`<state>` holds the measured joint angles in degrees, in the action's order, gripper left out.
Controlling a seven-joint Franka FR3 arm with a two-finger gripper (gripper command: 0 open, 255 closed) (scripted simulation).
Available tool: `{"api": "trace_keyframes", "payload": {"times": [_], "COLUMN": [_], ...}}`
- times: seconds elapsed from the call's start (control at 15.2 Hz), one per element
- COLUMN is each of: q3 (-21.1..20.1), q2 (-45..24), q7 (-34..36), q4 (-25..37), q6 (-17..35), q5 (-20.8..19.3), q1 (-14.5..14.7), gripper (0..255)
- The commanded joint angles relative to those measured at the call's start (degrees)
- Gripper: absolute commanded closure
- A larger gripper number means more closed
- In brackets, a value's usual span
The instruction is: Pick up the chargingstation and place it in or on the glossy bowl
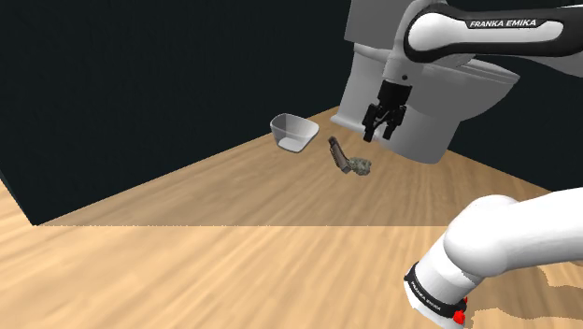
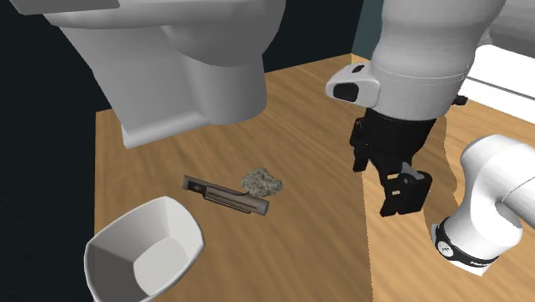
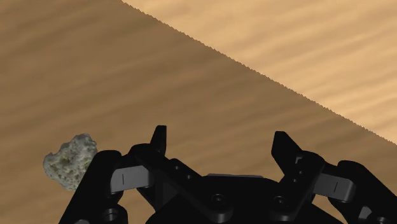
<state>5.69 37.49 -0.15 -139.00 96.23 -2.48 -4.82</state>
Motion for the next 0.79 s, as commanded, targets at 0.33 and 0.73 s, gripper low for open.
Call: {"api": "trace_keyframes", "payload": {"times": [0.33, 0.73], "q3": [6.43, 11.95], "q2": [-12.01, -23.35], "q7": [-2.07, -5.97], "q4": [2.24, 6.48], "q6": [12.77, 21.33], "q5": [2.86, 8.72], "q1": [-2.1, -2.91], "gripper": [0, 0]}}
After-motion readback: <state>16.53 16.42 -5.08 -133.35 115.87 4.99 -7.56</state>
